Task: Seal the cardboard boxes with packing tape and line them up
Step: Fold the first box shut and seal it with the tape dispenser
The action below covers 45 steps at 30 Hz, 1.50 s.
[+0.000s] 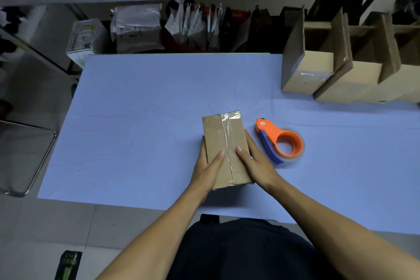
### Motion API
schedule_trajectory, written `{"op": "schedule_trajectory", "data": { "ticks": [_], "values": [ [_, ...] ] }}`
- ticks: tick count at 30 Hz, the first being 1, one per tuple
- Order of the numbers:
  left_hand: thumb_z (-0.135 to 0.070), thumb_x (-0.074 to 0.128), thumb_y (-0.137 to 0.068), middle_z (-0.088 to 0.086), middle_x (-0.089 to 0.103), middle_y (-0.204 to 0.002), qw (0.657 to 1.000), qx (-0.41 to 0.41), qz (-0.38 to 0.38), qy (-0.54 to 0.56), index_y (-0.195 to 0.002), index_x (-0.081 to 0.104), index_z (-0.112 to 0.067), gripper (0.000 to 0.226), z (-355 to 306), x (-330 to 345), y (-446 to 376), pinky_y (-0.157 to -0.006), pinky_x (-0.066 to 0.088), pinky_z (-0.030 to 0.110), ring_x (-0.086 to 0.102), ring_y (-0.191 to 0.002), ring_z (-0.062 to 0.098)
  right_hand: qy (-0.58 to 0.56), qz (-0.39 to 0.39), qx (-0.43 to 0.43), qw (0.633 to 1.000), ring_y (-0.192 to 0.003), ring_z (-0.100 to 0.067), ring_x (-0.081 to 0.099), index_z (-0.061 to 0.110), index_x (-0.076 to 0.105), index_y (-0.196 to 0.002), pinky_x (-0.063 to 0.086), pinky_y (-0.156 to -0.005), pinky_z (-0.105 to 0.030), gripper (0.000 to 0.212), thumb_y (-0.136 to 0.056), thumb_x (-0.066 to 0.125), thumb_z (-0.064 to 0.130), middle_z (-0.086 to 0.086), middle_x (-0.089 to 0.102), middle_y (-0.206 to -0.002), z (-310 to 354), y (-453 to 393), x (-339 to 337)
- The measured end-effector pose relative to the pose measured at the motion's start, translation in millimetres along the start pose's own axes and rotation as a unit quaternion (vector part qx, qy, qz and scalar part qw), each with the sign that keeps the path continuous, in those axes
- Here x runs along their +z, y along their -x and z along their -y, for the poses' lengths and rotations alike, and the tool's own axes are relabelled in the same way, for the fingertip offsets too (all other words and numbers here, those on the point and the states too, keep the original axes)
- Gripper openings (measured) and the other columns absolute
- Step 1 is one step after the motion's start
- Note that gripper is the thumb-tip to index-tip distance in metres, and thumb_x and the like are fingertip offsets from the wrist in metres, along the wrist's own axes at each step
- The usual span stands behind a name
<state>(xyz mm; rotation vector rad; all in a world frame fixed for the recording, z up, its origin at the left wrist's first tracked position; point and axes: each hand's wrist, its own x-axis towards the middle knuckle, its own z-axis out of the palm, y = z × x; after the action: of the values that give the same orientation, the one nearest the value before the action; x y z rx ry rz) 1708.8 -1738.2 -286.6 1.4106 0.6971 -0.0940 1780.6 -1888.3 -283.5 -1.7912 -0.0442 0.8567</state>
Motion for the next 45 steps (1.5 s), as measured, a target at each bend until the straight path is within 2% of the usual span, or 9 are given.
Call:
{"op": "schedule_trajectory", "data": {
  "ticks": [6, 10, 12, 14, 16, 20, 24, 38, 45],
  "values": [
    [-0.024, 0.059, -0.095, -0.015, 0.066, -0.126, 0.997, 0.013, -0.019, 0.071, -0.135, 0.047, -0.043, 0.047, -2.3, 2.3, -9.0, -0.086, 0.055, 0.023, 0.065, -0.114, 0.010, 0.017, 0.012, -0.001, 1.000, -0.126, 0.010, 0.041, 0.047, 0.013, -0.154, 0.028, -0.089, 0.003, 0.060, -0.101, 0.040, 0.054, 0.038, 0.031, -0.147, 2.8, -14.7, 8.6],
    [-0.028, 0.061, -0.089, -0.013, 0.068, -0.123, 0.994, 0.020, -0.051, 0.097, -0.136, 0.049, -0.038, 0.049, -11.2, -22.5, -21.0, -0.086, 0.056, 0.028, 0.067, -0.111, 0.013, 0.044, 0.036, -0.015, 0.998, -0.120, 0.012, 0.038, 0.045, 0.006, -0.155, 0.025, -0.088, 0.004, 0.062, -0.102, 0.039, 0.050, 0.061, 0.023, -0.116, 25.5, -37.9, 29.7],
    [-0.031, 0.061, -0.088, -0.012, 0.068, -0.124, 0.994, 0.021, -0.055, 0.095, -0.138, 0.048, -0.039, 0.053, -21.4, -47.7, -30.9, -0.088, 0.057, 0.032, 0.067, -0.111, 0.014, 0.050, 0.042, -0.031, 0.997, -0.122, 0.005, 0.041, 0.046, 0.004, -0.154, 0.031, -0.100, -0.011, 0.062, -0.103, 0.038, 0.050, 0.055, 0.025, -0.129, 41.9, -50.8, 49.2],
    [-0.032, 0.063, -0.088, -0.011, 0.067, -0.126, 0.995, 0.025, -0.055, 0.083, -0.140, 0.048, -0.038, 0.054, -34.9, -79.6, -43.6, -0.092, 0.056, 0.036, 0.066, -0.113, 0.014, 0.053, 0.044, -0.040, 0.997, -0.125, -0.001, 0.044, 0.047, 0.002, -0.154, 0.035, -0.108, -0.026, 0.062, -0.102, 0.036, 0.051, 0.033, 0.032, -0.148, 60.9, -63.1, 72.7],
    [-0.034, 0.064, -0.088, -0.012, 0.067, -0.127, 0.996, 0.027, -0.051, 0.063, -0.138, 0.050, -0.040, 0.053, -50.5, -114.0, -58.5, -0.093, 0.054, 0.036, 0.066, -0.114, 0.014, 0.049, 0.046, -0.041, 0.997, -0.130, -0.008, 0.046, 0.047, 0.000, -0.154, 0.036, -0.109, -0.031, 0.063, -0.102, 0.036, 0.052, 0.019, 0.033, -0.155, 81.9, -78.0, 99.5],
    [-0.036, 0.062, -0.093, -0.015, 0.068, -0.125, 0.998, 0.031, -0.043, 0.033, -0.133, 0.053, -0.042, 0.041, -83.5, -183.3, -95.7, -0.086, 0.055, 0.025, 0.066, -0.113, 0.009, 0.053, 0.048, -0.059, 0.996, -0.133, -0.013, 0.045, 0.042, -0.003, -0.155, 0.034, -0.103, -0.026, 0.065, -0.103, 0.035, 0.050, 0.014, 0.033, -0.157, 127.7, -117.0, 153.9],
    [-0.035, 0.059, -0.098, -0.017, 0.069, -0.121, 0.999, 0.026, -0.043, 0.020, -0.133, 0.053, -0.042, 0.037, -111.0, -244.7, -139.1, -0.078, 0.056, 0.020, 0.067, -0.109, 0.008, 0.052, 0.049, -0.067, 0.995, -0.115, -0.010, 0.051, 0.043, -0.005, -0.155, 0.036, -0.094, -0.024, 0.072, -0.100, 0.041, 0.053, 0.012, 0.044, -0.148, 166.1, -162.9, 201.9],
    [-0.028, 0.056, -0.101, -0.018, 0.072, -0.108, 0.996, -0.019, -0.073, 0.039, -0.123, 0.058, -0.039, 0.024, -150.5, -361.2, -266.5, -0.067, 0.056, 0.019, 0.071, -0.094, 0.004, 0.068, 0.064, -0.032, 0.995, -0.130, -0.022, 0.050, 0.039, -0.009, -0.155, 0.040, -0.110, -0.039, 0.076, -0.100, 0.040, 0.055, 0.004, 0.042, -0.153, 231.6, -298.8, 296.5],
    [-0.028, 0.056, -0.101, -0.005, 0.070, -0.123, 0.997, -0.013, -0.064, 0.036, -0.137, 0.056, -0.027, 0.037, -165.4, -395.8, -307.6, -0.083, 0.055, 0.029, 0.068, -0.108, 0.015, 0.048, 0.056, -0.051, 0.996, -0.126, -0.019, 0.053, 0.035, -0.004, -0.157, 0.041, -0.107, -0.034, 0.073, -0.101, 0.041, 0.050, 0.003, 0.046, -0.148, 250.0, -340.0, 321.7]
  ]
}}
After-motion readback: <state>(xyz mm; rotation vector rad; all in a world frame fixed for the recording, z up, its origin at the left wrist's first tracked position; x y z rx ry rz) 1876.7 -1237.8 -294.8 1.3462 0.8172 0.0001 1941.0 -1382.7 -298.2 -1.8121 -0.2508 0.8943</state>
